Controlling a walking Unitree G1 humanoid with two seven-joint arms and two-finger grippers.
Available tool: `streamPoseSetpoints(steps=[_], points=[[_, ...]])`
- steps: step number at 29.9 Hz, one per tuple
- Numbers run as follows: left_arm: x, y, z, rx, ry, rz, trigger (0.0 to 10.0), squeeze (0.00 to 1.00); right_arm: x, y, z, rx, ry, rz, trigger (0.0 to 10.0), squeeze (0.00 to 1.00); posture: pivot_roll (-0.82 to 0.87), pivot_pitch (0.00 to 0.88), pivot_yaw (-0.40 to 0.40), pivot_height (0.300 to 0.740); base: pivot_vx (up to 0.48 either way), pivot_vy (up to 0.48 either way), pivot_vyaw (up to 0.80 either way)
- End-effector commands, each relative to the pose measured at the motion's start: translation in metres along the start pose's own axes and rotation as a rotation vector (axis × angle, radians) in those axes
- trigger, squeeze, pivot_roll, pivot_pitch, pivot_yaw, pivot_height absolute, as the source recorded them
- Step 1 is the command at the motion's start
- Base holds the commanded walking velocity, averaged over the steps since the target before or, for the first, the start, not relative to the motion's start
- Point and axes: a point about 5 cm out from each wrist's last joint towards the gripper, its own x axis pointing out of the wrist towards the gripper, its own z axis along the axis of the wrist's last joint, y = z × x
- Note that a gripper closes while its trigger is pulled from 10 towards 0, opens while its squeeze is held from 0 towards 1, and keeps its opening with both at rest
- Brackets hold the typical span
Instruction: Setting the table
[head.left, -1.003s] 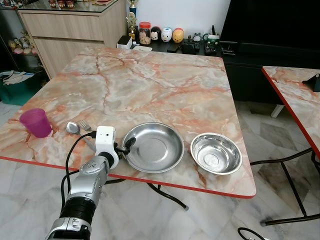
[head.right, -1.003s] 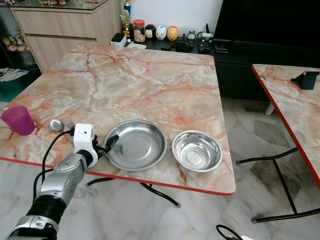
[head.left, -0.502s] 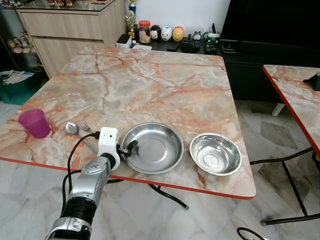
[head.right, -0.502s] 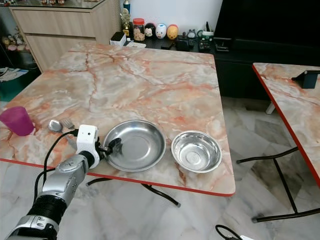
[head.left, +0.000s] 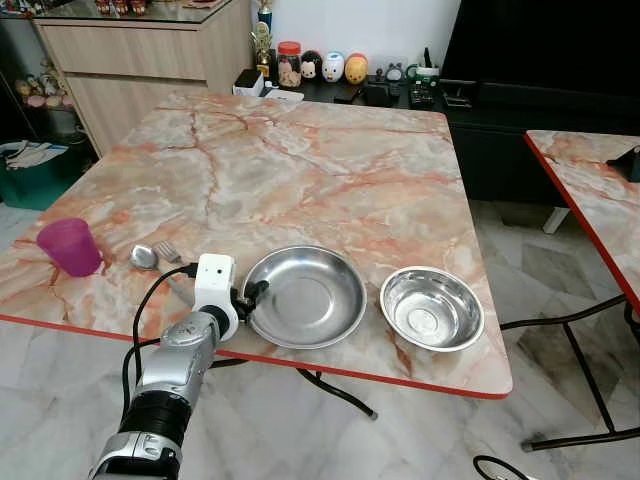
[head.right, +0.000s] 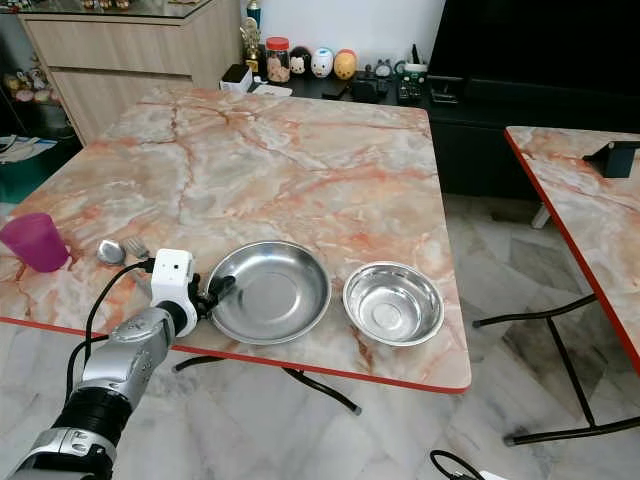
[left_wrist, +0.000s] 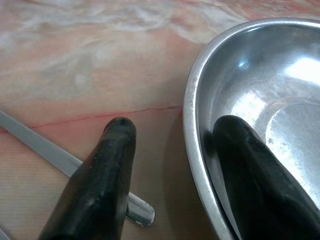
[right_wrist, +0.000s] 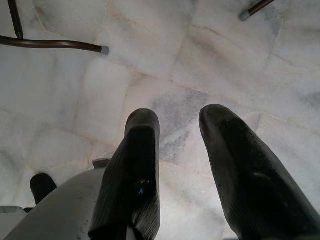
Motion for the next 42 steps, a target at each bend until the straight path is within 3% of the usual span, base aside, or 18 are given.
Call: streamPoseSetpoints(steps=[1, 37, 38, 39, 40, 42], points=[[0.000, -0.006, -0.016, -0.023, 0.085, -0.041, 0.0, 0.00, 0.000, -0.003, 0.002, -0.012, 0.003, -0.002, 10.0, 0.00, 0.10, 0.000, -0.063, 0.715, 0.000, 0.000, 0.00], [0.000, -0.006, 0.006, -0.045, 0.019, -0.057, 0.0, 0.00, 0.000, -0.004, 0.002, -0.022, 0.015, 0.004, 10.0, 0.00, 0.11, 0.000, -0.070, 0.715, 0.000, 0.000, 0.00], [0.000, -0.006, 0.007, -0.052, 0.010, -0.050, 1.3, 0.00, 0.000, -0.004, 0.002, -0.023, 0.015, 0.004, 10.0, 0.00, 0.11, 0.000, -0.071, 0.715, 0.000, 0.000, 0.00], [0.000, -0.005, 0.008, -0.061, -0.004, -0.044, 3.3, 0.00, 0.000, -0.004, 0.002, -0.023, 0.015, 0.004, 10.0, 0.00, 0.11, 0.000, -0.071, 0.715, 0.000, 0.000, 0.00], [0.000, -0.003, 0.011, -0.092, -0.037, -0.033, 10.0, 0.00, 0.000, -0.004, 0.002, -0.024, 0.015, 0.004, 10.0, 0.00, 0.11, 0.000, -0.072, 0.715, 0.000, 0.000, 0.00], [-0.001, -0.001, 0.014, -0.170, -0.071, -0.017, 10.0, 0.00, 0.000, -0.004, 0.001, -0.024, 0.016, 0.003, 10.0, 0.00, 0.11, 0.000, -0.078, 0.715, 0.000, 0.000, 0.00]])
